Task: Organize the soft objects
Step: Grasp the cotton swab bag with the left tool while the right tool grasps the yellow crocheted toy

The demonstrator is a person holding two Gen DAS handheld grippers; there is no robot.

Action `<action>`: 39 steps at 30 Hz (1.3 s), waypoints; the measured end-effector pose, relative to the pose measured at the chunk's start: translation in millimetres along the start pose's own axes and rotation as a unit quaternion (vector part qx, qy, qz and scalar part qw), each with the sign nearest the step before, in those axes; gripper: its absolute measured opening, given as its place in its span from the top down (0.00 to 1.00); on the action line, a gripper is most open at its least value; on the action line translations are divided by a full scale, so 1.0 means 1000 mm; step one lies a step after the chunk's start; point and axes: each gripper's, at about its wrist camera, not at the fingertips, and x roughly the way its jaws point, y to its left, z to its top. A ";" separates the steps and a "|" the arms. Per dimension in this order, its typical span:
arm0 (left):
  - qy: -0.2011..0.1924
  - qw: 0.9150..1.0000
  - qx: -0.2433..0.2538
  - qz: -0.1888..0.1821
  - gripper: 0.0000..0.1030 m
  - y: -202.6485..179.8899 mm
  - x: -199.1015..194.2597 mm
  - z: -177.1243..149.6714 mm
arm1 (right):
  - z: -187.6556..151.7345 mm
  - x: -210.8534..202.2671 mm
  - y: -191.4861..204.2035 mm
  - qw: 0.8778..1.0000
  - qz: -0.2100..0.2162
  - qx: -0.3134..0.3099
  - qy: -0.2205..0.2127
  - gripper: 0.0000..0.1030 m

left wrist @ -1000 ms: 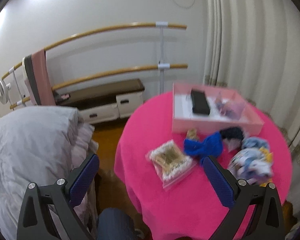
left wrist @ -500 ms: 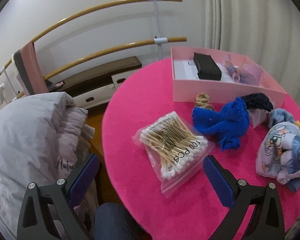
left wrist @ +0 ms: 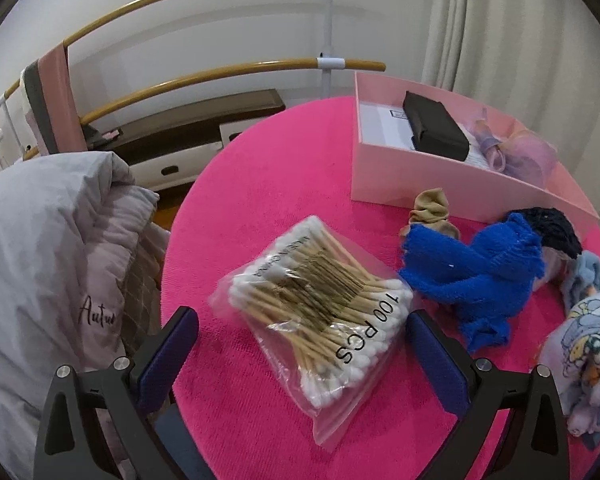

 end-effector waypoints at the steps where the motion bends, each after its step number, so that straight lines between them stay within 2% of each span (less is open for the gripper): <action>1: -0.002 1.000 0.003 0.002 0.01 0.000 0.002 0.001 | 0.000 0.002 0.001 1.000 0.003 -0.004 0.002 0.20; 6: -0.011 0.999 0.039 0.024 0.00 -0.005 0.013 0.010 | 0.004 0.008 0.004 1.000 0.012 -0.012 0.006 0.27; 9: -0.005 0.999 0.037 0.005 0.01 -0.003 0.023 0.013 | 0.004 0.011 0.007 1.000 0.019 -0.017 0.008 0.34; 10: -0.003 0.999 0.035 -0.003 0.03 -0.001 0.024 0.015 | 0.005 0.011 0.008 1.000 0.021 -0.020 0.007 0.35; 11: -0.001 0.999 0.034 -0.014 0.13 0.000 0.026 0.015 | 0.005 0.011 0.008 0.999 0.026 -0.020 0.005 0.42; 12: 0.001 0.999 0.032 -0.024 0.17 0.002 0.026 0.016 | 0.005 0.010 0.008 0.999 0.032 -0.019 0.004 0.53; 15: 0.003 0.999 0.037 -0.033 0.30 0.005 0.027 0.018 | 0.005 0.010 0.011 0.999 0.042 -0.024 0.004 0.60; 20: 0.003 0.998 0.042 -0.036 0.33 0.006 0.026 0.017 | 0.003 0.004 0.007 0.999 0.051 -0.018 -0.001 0.62; 25: -0.003 0.999 0.044 -0.029 0.33 0.007 0.010 0.008 | 0.004 0.004 0.002 0.999 0.048 -0.017 -0.002 0.62; 30: -0.010 0.999 0.048 -0.018 0.33 0.005 -0.006 -0.001 | 0.004 -0.006 0.002 0.999 0.044 -0.018 -0.016 0.78; 39: -0.031 0.998 0.063 -0.008 0.34 -0.001 -0.045 -0.008 | 0.007 -0.025 0.003 0.999 0.037 -0.020 -0.031 0.80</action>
